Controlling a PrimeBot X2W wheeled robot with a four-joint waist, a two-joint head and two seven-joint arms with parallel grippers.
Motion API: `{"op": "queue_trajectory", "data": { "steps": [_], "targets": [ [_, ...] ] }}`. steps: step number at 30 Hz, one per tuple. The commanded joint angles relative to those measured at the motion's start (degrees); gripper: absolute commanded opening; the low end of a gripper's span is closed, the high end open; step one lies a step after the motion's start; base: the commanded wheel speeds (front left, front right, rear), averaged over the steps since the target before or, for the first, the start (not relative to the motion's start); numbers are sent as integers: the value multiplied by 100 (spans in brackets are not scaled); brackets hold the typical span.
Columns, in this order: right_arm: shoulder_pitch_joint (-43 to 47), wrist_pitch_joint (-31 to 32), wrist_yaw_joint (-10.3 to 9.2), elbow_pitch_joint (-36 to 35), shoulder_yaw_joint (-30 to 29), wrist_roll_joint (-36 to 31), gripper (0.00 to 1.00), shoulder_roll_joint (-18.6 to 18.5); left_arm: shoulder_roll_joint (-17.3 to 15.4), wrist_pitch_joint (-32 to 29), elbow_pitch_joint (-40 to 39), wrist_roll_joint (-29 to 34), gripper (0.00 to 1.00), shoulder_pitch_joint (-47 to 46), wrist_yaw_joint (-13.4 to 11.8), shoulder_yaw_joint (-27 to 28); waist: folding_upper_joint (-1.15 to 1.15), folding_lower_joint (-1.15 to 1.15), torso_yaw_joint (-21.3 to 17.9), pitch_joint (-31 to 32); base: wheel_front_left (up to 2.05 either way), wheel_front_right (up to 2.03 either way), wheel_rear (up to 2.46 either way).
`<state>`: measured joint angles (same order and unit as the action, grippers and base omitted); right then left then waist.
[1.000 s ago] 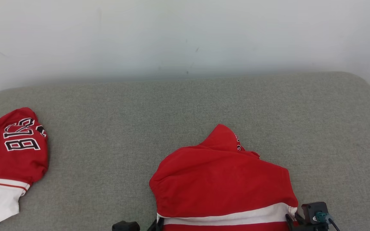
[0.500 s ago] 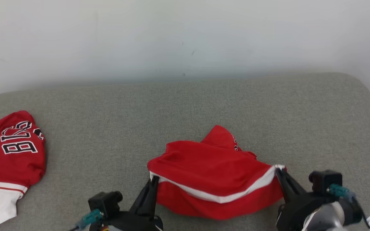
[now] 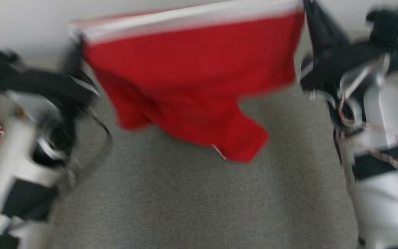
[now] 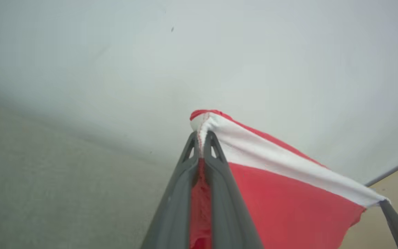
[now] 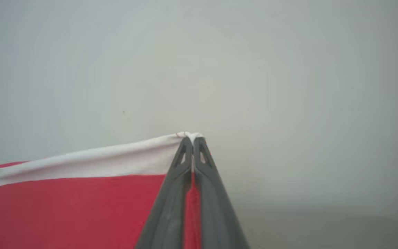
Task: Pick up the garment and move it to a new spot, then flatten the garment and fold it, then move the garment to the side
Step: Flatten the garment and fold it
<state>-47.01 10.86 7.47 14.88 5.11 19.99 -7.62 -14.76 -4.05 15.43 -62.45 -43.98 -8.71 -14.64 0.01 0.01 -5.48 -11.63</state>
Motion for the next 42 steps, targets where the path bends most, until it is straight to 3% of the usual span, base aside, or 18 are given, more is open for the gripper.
{"op": "queue_trajectory", "data": {
  "steps": [1,5,9,14,17,20,22,25,32,38,42],
  "targets": [
    [-263,-161,6,112,1,-104,0,42,-62,70,33,-38,0,-248,-49,127,-1,-1,-447,-621,0,0,0],
    [-1573,-1247,-7,724,-289,-662,0,236,-99,624,132,-32,0,-1235,-202,714,-1,-1,-598,-877,0,0,0],
    [-2366,-2224,-8,1019,-495,-1232,0,337,63,1039,90,-23,0,-1869,-20,857,-1,-1,-602,-936,0,0,0],
    [-2474,-2444,-6,1538,-274,-1624,0,310,161,1227,90,31,0,-1538,323,713,-1,-1,-555,-872,0,0,0],
    [-2103,-2223,-3,2036,177,-1542,0,229,-20,1303,124,349,0,-911,571,388,-1,-1,-554,-813,0,0,0],
    [-1582,-1983,-2,2361,722,-1242,0,90,29,1434,213,449,0,-24,784,155,-1,-1,-530,-711,0,0,0],
    [-1186,-1831,-3,2415,1059,-972,0,-26,-31,1555,287,514,0,556,939,25,-1,-1,-529,-583,0,0,0],
    [-445,-1537,-2,2281,1476,-491,0,-211,141,1755,399,530,0,1485,1110,-58,-1,-1,-493,-242,0,0,0],
    [1602,-387,-2,955,1989,571,0,-986,408,1919,498,1277,0,3370,1196,-182,-1,-1,-387,682,0,0,0],
    [3406,705,-2,-418,2066,713,0,-1777,464,1920,472,2183,0,4460,1081,-418,-1,-1,-309,1288,0,0,0],
    [4260,1376,-2,-1046,1956,846,0,-2014,487,1921,383,2468,0,4783,964,-360,-1,-1,-250,1418,0,0,0]
  ]
}}
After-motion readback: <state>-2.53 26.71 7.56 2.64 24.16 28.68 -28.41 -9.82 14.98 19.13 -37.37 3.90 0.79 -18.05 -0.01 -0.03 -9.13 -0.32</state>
